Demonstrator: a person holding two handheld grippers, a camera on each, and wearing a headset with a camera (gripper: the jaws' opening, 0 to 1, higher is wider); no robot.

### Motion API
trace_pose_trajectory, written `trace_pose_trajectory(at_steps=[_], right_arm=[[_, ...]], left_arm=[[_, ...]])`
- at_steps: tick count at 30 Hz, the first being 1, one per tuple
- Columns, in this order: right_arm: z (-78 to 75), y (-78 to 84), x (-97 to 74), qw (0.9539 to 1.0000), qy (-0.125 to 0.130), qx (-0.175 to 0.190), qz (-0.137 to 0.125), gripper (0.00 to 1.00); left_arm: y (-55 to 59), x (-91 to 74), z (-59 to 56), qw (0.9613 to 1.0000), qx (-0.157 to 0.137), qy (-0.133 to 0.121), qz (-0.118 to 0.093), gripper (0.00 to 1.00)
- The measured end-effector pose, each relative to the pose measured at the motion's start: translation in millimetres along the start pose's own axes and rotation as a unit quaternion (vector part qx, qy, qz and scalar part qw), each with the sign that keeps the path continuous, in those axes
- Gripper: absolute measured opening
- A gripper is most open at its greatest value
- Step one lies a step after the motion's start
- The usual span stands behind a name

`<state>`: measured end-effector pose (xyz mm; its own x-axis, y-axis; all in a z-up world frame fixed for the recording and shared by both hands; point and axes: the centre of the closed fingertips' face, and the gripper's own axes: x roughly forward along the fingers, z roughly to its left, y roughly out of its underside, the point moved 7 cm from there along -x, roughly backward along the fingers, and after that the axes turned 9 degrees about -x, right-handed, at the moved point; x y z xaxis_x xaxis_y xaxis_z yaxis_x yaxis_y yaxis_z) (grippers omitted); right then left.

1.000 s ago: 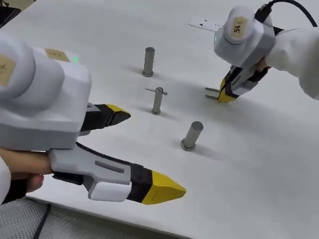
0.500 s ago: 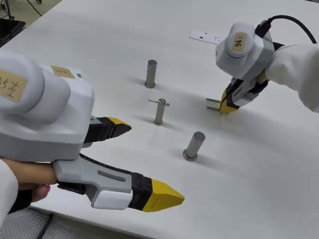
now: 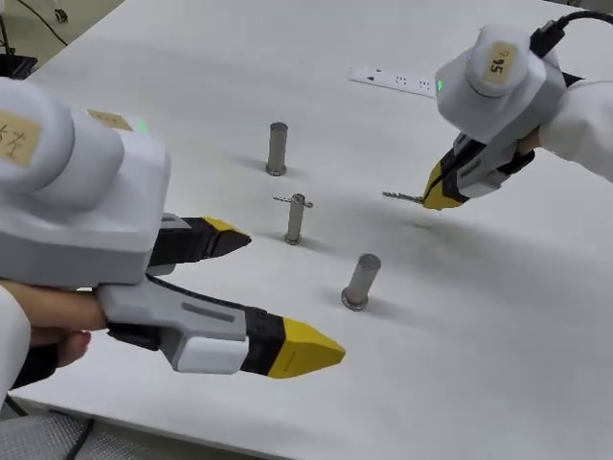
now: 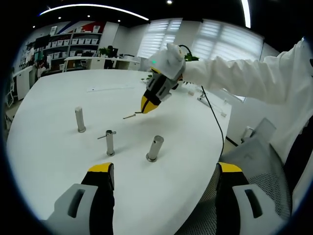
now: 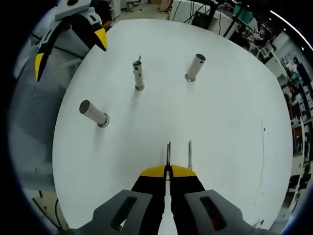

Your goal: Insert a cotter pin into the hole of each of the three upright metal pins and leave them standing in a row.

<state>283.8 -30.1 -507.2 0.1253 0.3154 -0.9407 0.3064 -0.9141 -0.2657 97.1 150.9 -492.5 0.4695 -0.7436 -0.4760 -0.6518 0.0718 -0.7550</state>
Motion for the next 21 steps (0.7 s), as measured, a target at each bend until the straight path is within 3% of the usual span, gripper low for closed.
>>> trace_pose_trajectory(at_steps=[9,15,21], right_arm=[[21.8,-9.5,-25.5,0.9965,0.06,0.007,-0.059,0.0],[36.7,-16.1,-43.0,0.9913,0.101,0.007,-0.083,0.0],[54.3,-23.7,-54.3,0.9871,0.125,0.001,-0.1,0.0]], left_arm=[[-22.2,6.7,3.8,0.9997,-0.009,0.007,-0.021,0.79],[-35.1,16.0,1.1,0.9995,-0.012,0.016,-0.026,0.77],[-48.9,27.5,-1.7,0.9987,-0.023,0.034,-0.029,0.66]])
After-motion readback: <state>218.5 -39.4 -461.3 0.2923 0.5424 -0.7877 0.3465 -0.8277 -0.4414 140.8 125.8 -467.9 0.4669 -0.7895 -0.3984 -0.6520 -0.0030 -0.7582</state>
